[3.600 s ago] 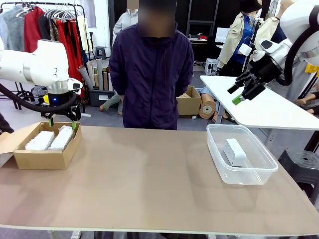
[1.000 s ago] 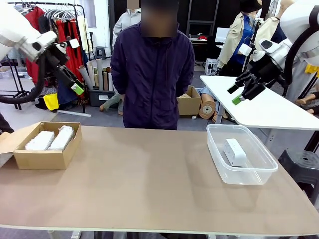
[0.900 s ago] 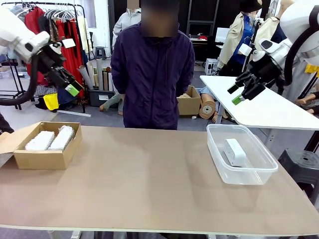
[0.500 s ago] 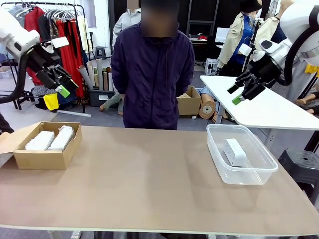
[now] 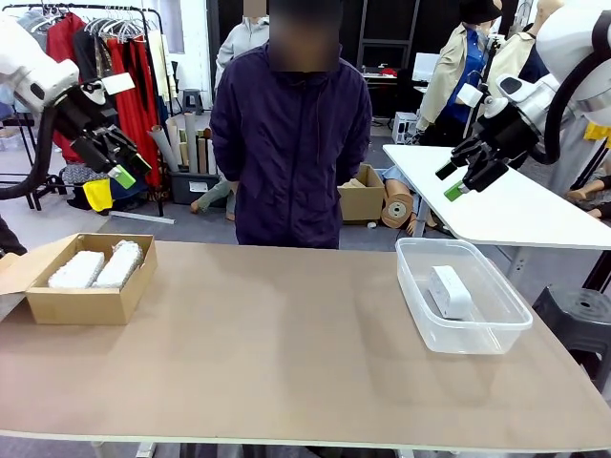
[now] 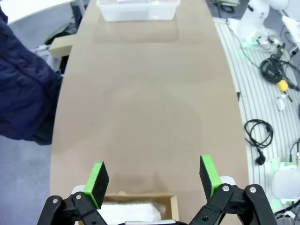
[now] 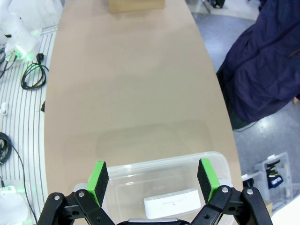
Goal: Separate and place wrapped and unwrapped clocks.
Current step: If the picked Digital clock is wrapped, place it in the Package Box ; if not, place it in the Organizing box.
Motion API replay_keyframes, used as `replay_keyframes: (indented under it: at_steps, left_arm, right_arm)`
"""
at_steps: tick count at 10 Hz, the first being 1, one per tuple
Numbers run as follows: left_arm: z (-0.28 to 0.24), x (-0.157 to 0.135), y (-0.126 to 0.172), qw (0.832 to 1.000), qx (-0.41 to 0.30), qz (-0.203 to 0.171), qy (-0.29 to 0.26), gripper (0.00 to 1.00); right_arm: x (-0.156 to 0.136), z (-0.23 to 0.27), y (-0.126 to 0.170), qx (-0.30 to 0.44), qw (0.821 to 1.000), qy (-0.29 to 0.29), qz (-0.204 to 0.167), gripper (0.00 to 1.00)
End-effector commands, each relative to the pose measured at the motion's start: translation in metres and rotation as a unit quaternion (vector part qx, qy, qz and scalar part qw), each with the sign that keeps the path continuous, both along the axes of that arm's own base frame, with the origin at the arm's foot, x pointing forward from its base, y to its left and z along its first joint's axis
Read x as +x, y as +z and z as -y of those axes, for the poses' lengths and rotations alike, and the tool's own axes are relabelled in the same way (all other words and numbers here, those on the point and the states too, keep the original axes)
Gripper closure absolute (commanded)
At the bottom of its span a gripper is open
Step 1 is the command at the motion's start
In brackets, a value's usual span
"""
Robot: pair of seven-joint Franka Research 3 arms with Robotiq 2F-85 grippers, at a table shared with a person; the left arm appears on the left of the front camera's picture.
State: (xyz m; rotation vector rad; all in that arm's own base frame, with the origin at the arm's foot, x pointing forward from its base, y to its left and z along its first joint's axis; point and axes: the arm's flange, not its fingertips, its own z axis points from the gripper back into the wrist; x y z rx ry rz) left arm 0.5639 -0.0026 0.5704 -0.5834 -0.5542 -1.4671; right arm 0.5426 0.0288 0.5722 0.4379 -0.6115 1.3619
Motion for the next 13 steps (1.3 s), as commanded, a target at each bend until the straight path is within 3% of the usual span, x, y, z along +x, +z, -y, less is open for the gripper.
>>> replay_keyframes:
  at_steps: [1, 3, 6, 13]
  left_arm:
    - [-0.004, -0.003, -0.005, 0.997, 0.042, 0.043, 0.039, 0.0]
    - [-0.001, 0.0, -0.007, 0.995, 0.053, 0.075, 0.041, 0.0]
    - [0.003, 0.002, -0.009, 0.995, 0.048, 0.084, 0.029, 0.0]
    - [0.012, 0.005, -0.011, 0.998, 0.004, 0.068, -0.002, 0.0]
  right_arm:
    - [0.0, 0.0, 0.001, 0.001, 1.0, 0.001, 0.001, 0.0]
    - [0.0, 0.0, 0.001, 0.001, 1.0, 0.001, 0.001, 0.0]
    - [0.0, 0.0, 0.001, 0.001, 1.0, 0.001, 0.001, 0.0]
    - [0.0, 0.0, 0.001, 0.001, 1.0, 0.001, 0.001, 0.0]
